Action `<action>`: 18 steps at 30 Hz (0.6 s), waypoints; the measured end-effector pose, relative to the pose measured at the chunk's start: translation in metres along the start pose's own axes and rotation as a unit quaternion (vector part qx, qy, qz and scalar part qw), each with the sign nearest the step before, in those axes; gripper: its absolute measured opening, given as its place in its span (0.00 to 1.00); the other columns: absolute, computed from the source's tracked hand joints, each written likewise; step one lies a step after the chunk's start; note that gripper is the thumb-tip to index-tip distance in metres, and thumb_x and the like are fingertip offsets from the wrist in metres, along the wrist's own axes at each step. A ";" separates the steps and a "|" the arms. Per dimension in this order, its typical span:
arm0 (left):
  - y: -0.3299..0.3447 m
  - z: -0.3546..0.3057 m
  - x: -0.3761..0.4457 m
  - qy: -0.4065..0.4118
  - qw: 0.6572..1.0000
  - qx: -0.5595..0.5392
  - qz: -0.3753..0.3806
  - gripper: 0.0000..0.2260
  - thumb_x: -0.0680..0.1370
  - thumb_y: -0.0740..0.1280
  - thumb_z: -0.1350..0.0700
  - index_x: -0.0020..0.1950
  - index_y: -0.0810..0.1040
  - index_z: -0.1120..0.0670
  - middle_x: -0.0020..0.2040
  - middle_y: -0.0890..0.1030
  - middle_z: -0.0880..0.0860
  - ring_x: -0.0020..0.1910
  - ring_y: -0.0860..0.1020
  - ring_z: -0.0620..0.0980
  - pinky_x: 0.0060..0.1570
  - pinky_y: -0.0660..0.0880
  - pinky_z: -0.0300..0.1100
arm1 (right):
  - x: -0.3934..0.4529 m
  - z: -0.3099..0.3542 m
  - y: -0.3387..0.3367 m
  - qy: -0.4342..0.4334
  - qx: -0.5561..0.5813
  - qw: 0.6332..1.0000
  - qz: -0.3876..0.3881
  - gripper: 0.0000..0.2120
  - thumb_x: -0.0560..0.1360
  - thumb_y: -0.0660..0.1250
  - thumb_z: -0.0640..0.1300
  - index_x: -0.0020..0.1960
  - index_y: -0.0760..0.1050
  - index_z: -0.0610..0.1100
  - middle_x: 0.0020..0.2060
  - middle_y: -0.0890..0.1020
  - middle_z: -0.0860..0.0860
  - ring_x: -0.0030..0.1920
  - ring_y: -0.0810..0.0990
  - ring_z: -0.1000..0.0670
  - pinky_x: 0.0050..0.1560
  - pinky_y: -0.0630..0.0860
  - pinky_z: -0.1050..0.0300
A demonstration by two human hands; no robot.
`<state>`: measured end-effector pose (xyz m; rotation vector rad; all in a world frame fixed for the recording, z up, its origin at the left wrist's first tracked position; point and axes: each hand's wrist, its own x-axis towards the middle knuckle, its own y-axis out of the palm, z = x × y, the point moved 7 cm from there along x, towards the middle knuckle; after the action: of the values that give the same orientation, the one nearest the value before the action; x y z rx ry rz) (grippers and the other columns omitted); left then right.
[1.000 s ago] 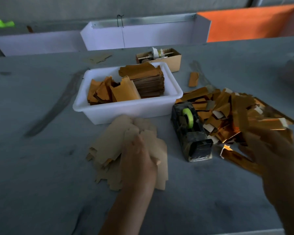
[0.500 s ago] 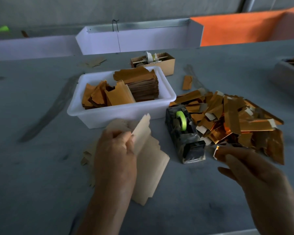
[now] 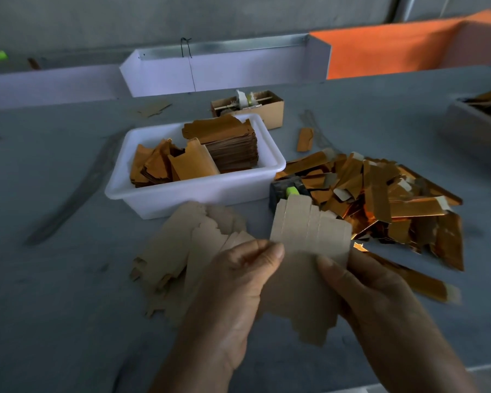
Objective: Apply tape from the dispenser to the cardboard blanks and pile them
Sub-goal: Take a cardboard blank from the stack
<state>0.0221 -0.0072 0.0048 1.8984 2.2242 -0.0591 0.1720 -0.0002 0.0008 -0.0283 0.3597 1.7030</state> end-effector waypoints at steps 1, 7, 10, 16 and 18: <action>-0.001 -0.001 0.001 0.004 1.000 0.002 -0.005 0.14 0.60 0.71 0.41 0.40 0.85 0.47 0.37 0.84 0.48 0.39 0.80 0.46 0.41 0.72 0.44 | 0.001 0.001 -0.003 -0.004 -0.003 1.000 -0.008 0.10 0.65 0.66 0.46 0.43 0.83 0.47 0.41 0.85 0.51 0.42 0.83 0.53 0.36 0.81 0.60; 0.004 0.007 0.003 -0.037 0.999 0.012 0.025 0.13 0.63 0.77 0.46 0.44 0.85 0.50 0.43 0.86 0.52 0.45 0.83 0.53 0.53 0.75 0.51 | 0.002 0.000 -0.016 -0.024 -0.036 0.997 -0.058 0.09 0.62 0.68 0.44 0.40 0.82 0.43 0.37 0.83 0.49 0.37 0.80 0.53 0.42 0.77 0.52; 0.009 0.008 0.001 -0.046 0.998 0.022 0.033 0.15 0.61 0.76 0.48 0.45 0.84 0.51 0.42 0.86 0.51 0.43 0.84 0.50 0.46 0.79 0.45 | 0.003 -0.001 -0.015 -0.035 -0.025 0.997 -0.059 0.08 0.62 0.69 0.44 0.38 0.82 0.42 0.37 0.83 0.46 0.37 0.79 0.51 0.43 0.77 0.50; 0.006 0.008 0.003 -0.013 0.996 0.091 0.000 0.07 0.71 0.74 0.54 0.47 0.82 0.51 0.40 0.85 0.46 0.39 0.83 0.41 0.35 0.76 0.30 | 0.004 0.000 -0.012 -0.058 -0.078 0.992 -0.076 0.06 0.64 0.70 0.44 0.40 0.80 0.44 0.34 0.83 0.50 0.35 0.79 0.55 0.36 0.76 0.57; 0.007 0.008 0.003 0.005 0.992 0.123 -0.028 0.05 0.71 0.74 0.53 0.45 0.82 0.51 0.38 0.85 0.45 0.37 0.83 0.41 0.33 0.76 0.30 | 0.002 0.004 -0.012 -0.099 -0.156 0.977 -0.110 0.03 0.68 0.71 0.42 0.39 0.79 0.49 0.32 0.82 0.54 0.31 0.77 0.59 0.33 0.72 0.62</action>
<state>0.0291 -0.0044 -0.0026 1.9571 2.3705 -0.3502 0.1842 0.0041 0.0014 -0.1232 -0.0600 1.5118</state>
